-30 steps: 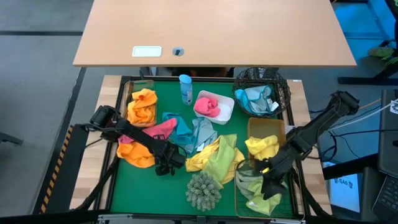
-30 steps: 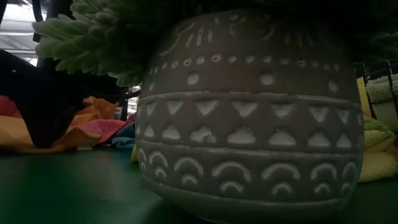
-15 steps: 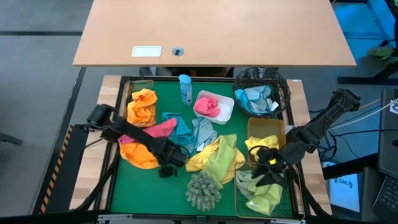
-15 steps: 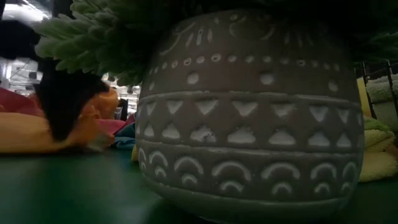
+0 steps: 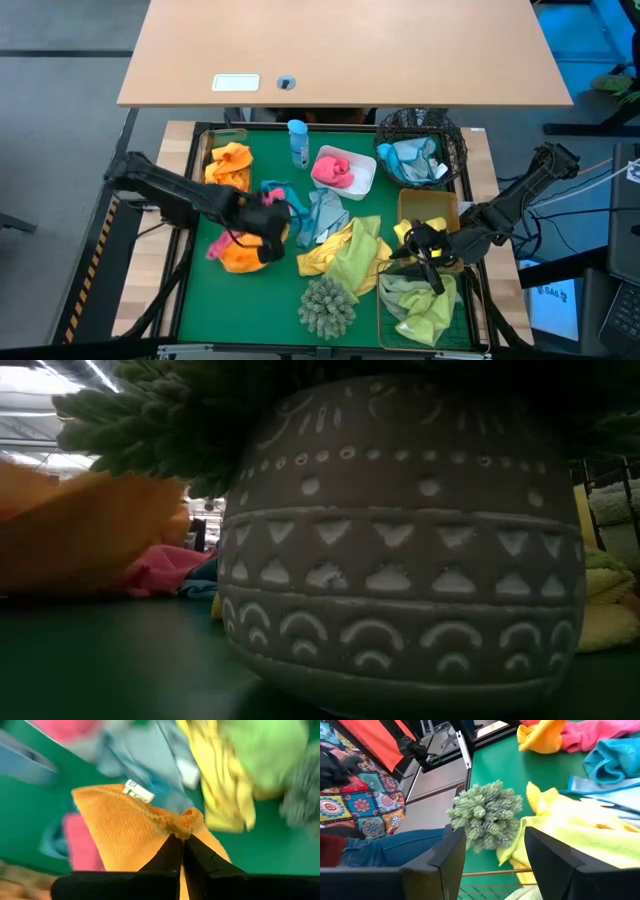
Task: Sort microfiber towel by color & place in baskets
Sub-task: Put the orange microfiber towel into the transparent bin
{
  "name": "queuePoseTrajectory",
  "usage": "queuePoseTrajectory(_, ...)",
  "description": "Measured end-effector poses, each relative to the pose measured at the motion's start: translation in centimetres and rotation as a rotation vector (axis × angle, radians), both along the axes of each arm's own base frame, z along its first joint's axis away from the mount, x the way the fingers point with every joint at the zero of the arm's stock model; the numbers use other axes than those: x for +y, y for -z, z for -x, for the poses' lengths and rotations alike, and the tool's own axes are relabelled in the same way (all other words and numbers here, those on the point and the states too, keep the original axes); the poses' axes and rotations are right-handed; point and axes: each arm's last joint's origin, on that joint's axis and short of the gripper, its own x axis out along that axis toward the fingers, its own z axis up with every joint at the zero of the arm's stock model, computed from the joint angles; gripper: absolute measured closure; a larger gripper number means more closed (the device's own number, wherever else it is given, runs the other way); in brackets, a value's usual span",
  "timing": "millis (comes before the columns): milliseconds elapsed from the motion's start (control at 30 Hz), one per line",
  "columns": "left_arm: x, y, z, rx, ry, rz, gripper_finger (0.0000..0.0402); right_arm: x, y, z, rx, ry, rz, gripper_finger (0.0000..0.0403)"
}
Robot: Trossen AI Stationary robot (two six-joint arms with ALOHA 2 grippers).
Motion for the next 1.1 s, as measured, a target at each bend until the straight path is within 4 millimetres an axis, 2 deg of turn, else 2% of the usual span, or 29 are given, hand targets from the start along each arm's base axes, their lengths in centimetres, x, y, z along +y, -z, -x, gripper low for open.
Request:
queuePoseTrajectory(300,3.8,-6.7,4.8,-0.29,-0.149,-0.03,0.0401,0.0,0.0,0.0,-0.001,0.001,0.005,0.0201)
queuePoseTrajectory(667,7.2,-11.3,11.3,-0.593,-0.38,-0.132,0.0401,0.0,0.0,0.0,-0.024,-0.025,0.073,0.0201)
queuePoseTrajectory(1100,9.6,-16.3,18.2,-0.952,-0.611,-0.431,0.0401,-0.1,0.0,-0.1,-0.035,0.018,0.092,0.0201)
